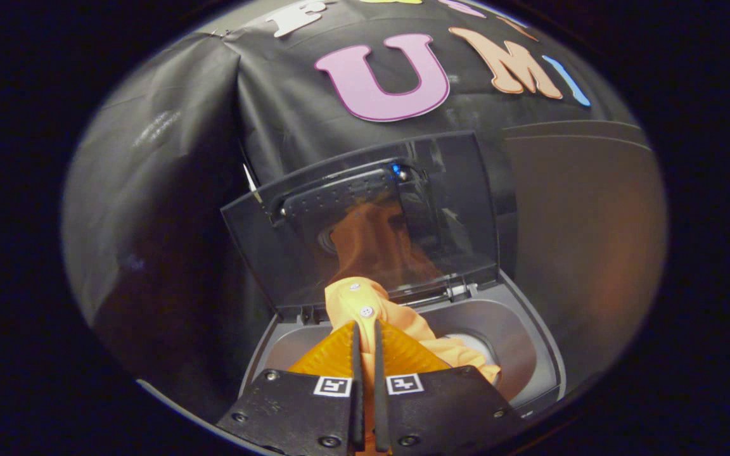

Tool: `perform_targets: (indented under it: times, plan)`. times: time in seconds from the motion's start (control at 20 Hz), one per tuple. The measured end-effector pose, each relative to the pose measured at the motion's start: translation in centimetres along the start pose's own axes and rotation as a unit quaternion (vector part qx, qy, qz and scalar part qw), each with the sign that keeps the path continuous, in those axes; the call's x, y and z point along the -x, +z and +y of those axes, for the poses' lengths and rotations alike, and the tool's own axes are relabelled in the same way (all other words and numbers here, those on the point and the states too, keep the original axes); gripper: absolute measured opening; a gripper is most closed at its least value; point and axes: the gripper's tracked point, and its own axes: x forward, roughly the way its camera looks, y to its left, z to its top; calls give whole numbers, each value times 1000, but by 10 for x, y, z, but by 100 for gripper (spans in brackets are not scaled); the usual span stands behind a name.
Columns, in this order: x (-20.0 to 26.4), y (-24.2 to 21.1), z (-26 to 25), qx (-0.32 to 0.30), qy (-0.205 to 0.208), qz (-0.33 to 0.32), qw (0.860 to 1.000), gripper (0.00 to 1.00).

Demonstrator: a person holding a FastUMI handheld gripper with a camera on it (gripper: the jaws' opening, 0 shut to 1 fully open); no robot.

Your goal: Put the clothes into the washing machine and then close the washing machine lid.

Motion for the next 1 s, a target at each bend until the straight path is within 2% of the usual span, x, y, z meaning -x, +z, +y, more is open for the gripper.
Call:
perform_targets:
  times: [0.2, 0.35, 0.5, 0.7, 0.75, 0.95, 1.0]
  plan:
    - [-6, -20, -3, -23, -17, 22, 999, 11]
    - [-2, -7, -6, -27, -31, 6, 999, 26]
    - [3, 6, -7, -3, -40, -5, 999, 41]
    - [10, 21, -6, 24, -49, -18, 998, 77]
    - [11, 24, -5, 24, -48, -19, 998, 79]
    - [16, 37, 0, 38, -54, -26, 997, 97]
    - [18, 41, -2, 44, -64, -29, 997, 97]
